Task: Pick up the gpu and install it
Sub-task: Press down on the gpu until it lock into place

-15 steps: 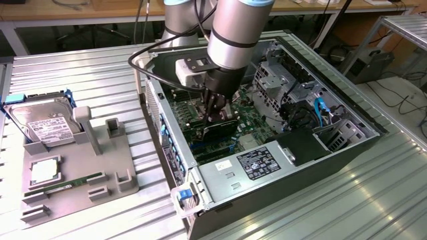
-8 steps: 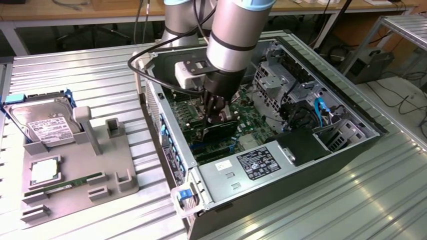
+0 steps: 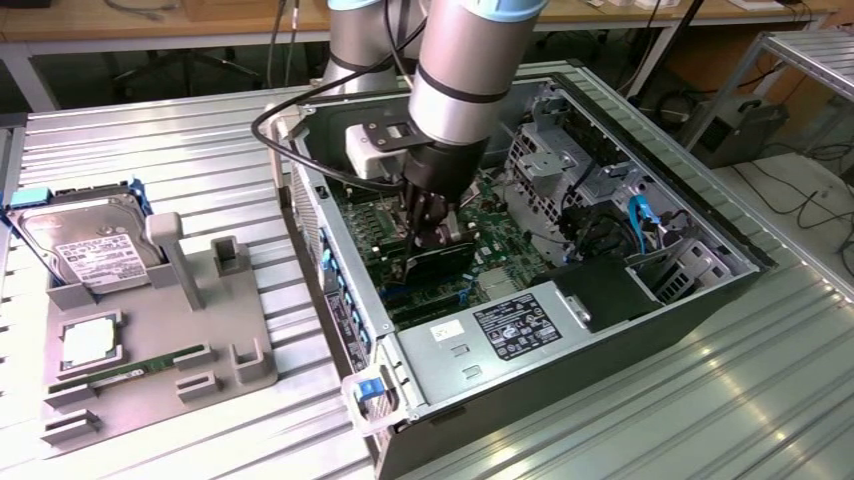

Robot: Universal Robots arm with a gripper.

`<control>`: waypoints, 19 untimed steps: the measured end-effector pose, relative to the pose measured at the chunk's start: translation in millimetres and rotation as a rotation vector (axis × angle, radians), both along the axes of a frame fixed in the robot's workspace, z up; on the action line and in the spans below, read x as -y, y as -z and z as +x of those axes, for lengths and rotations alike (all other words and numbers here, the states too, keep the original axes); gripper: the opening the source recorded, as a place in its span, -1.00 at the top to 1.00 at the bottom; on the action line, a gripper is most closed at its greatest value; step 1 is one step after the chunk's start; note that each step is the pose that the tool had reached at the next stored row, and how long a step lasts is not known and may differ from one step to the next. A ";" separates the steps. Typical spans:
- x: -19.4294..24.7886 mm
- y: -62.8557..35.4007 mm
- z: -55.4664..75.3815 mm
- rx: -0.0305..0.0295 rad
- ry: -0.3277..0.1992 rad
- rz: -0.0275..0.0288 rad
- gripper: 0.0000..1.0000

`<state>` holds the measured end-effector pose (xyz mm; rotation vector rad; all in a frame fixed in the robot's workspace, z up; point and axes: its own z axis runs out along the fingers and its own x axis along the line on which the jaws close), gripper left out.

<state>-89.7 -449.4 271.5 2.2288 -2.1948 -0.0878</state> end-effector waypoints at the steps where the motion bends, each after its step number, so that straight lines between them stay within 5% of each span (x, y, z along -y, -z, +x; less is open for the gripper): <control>1: 0.0 0.2 -0.8 0.0004 0.000 -0.0001 0.79; 12: 0.0 5.4 -4.0 0.0008 0.000 -0.0007 0.79; 15: -0.4 -3.4 -4.0 0.0020 0.000 0.0025 0.79; 19: 0.0 -22.9 -4.0 0.0012 0.000 -0.0001 0.79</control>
